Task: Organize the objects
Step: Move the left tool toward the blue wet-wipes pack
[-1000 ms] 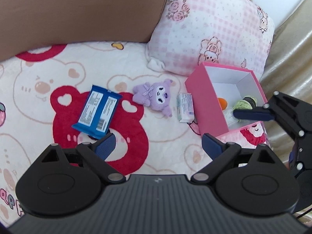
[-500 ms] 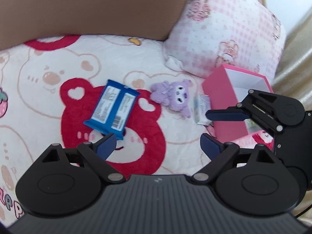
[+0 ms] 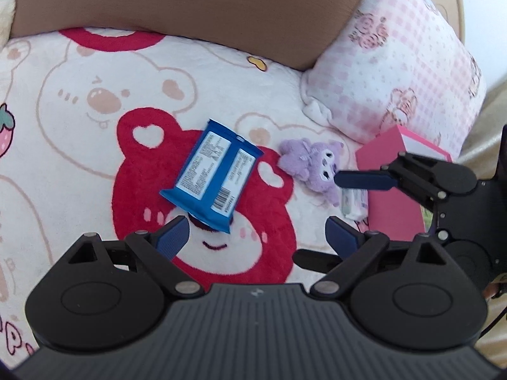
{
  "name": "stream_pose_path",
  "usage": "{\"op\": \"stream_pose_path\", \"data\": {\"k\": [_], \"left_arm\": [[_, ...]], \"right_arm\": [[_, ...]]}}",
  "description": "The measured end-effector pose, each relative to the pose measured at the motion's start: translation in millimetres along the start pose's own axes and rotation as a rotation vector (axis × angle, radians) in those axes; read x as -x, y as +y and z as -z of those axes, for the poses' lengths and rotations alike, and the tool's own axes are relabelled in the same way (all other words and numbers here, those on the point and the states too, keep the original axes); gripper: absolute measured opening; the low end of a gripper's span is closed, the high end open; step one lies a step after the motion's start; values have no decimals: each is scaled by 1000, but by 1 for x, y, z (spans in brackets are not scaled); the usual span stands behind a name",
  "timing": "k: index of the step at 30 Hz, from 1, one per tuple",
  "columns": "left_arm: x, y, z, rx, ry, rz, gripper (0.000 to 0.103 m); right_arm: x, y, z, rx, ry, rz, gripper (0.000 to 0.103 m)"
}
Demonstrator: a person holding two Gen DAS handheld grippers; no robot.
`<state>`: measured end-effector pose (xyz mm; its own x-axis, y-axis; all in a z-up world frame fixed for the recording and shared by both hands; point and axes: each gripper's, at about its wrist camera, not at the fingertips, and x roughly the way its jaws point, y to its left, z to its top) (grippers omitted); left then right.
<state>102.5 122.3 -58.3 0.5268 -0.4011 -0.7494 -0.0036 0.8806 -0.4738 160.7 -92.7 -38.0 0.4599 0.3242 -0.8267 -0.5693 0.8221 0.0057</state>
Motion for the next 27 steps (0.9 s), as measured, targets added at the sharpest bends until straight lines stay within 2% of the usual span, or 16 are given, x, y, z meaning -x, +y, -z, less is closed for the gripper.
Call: {"op": "stream_pose_path", "data": {"k": [5, 9, 14, 18, 22, 27], "left_arm": [[-9, 18, -3, 51, -13, -3, 92], [-12, 34, -7, 100, -78, -33, 91], [-25, 52, -6, 155, -66, -39, 91], [-36, 57, -2, 176, -69, -33, 88], [-48, 59, 2, 180, -40, -42, 76], [-58, 61, 7, 193, -33, -45, 68]], "right_arm": [[-19, -17, -6, -69, 41, 1, 87], [-33, -37, -11, -184, 80, -34, 87], [-40, -48, -20, -189, 68, 62, 88], [-46, -66, -26, -278, 48, 65, 87], [-57, -77, -30, -348, 41, 57, 79], [-77, -80, -36, -359, 59, 39, 73]]}}
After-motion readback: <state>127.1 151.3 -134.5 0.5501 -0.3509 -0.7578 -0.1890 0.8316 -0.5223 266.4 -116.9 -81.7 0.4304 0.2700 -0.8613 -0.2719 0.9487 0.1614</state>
